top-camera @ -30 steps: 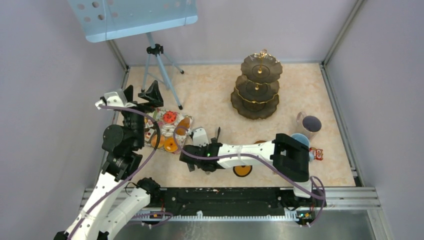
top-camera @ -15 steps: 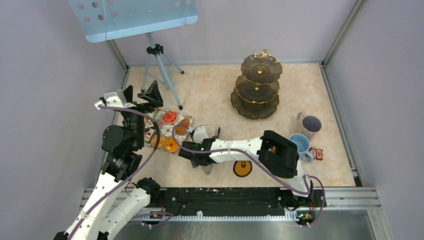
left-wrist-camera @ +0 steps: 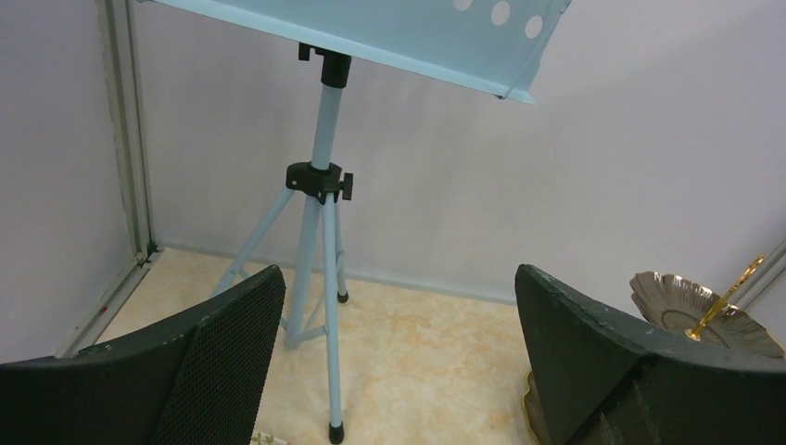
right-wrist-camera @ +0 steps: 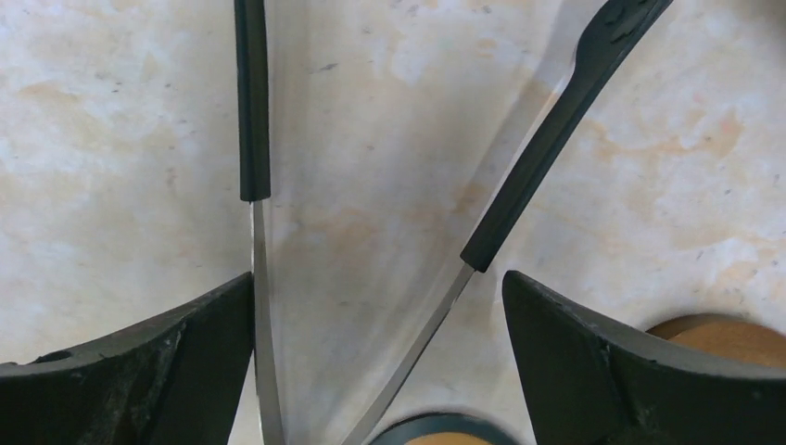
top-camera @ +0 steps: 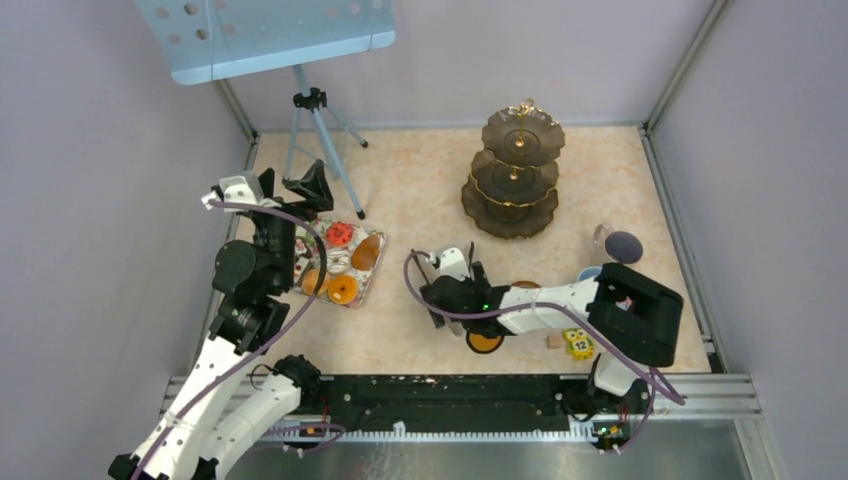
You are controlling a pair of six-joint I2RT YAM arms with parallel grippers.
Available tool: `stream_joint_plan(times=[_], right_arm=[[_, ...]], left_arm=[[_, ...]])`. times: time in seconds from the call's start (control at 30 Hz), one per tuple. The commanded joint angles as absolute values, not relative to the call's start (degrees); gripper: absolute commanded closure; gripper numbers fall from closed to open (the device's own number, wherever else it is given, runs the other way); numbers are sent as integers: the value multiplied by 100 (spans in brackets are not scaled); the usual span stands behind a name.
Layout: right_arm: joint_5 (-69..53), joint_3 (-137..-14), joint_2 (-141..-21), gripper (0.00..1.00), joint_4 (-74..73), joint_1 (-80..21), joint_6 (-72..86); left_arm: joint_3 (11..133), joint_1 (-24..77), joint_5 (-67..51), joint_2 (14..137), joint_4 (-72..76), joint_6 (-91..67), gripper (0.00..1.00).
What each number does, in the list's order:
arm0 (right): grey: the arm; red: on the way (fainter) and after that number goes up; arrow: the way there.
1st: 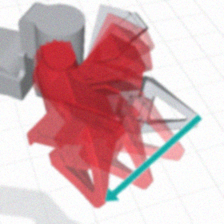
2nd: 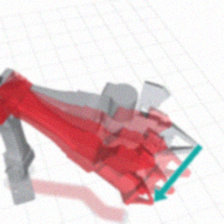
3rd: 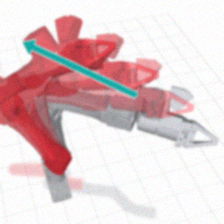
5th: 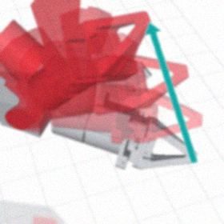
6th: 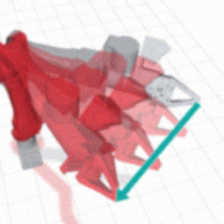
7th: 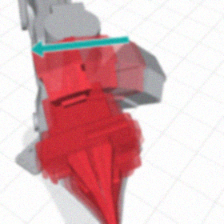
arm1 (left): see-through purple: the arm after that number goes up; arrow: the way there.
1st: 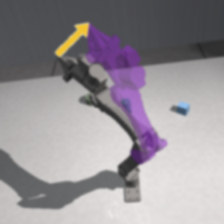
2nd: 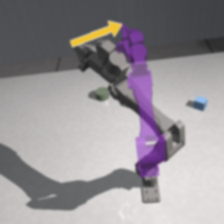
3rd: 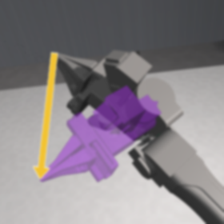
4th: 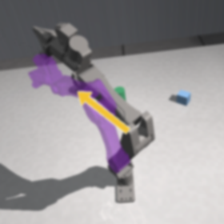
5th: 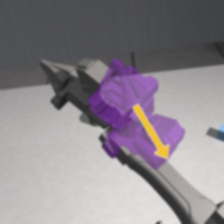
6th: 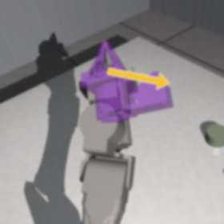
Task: Serve the afternoon tea
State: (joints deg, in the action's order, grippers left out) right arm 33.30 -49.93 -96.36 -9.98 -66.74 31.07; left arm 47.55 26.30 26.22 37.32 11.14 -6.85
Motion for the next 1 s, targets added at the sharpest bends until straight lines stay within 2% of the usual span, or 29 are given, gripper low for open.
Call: stream_joint_plan(times=[0.0, 0.4, 0.5, 0.67, 0.73, 0.8, 0.97], right_arm=[[3117, -3863, -8925, 1, 1473, -6365, 1825], [3338, -2981, -9433, 1, 3376, -6394, 2047], [3286, -3027, -9718, 5, 3600, -6392, 1731], [1895, -3090, -9744, 16, 3759, -5822, 780], [1495, -3007, -9623, 17, 3875, -5541, 675], [1254, -3003, -9501, 17, 3854, -5352, 492], [943, -3089, -9209, 4, 3421, -5310, 601]], left_arm=[[4731, 2644, 2548, 3848, 1268, -773, 1], [4722, 2641, 2401, 3877, 1249, -866, 1], [4696, 2645, 2446, 3858, 1263, -859, 1], [4714, 2644, 2345, 3917, 1251, -868, 1], [4705, 2645, 2343, 3928, 1256, -874, 1], [4704, 2643, 2370, 3937, 1260, -862, 1], [4697, 2641, 2417, 3951, 1266, -832, 1]])
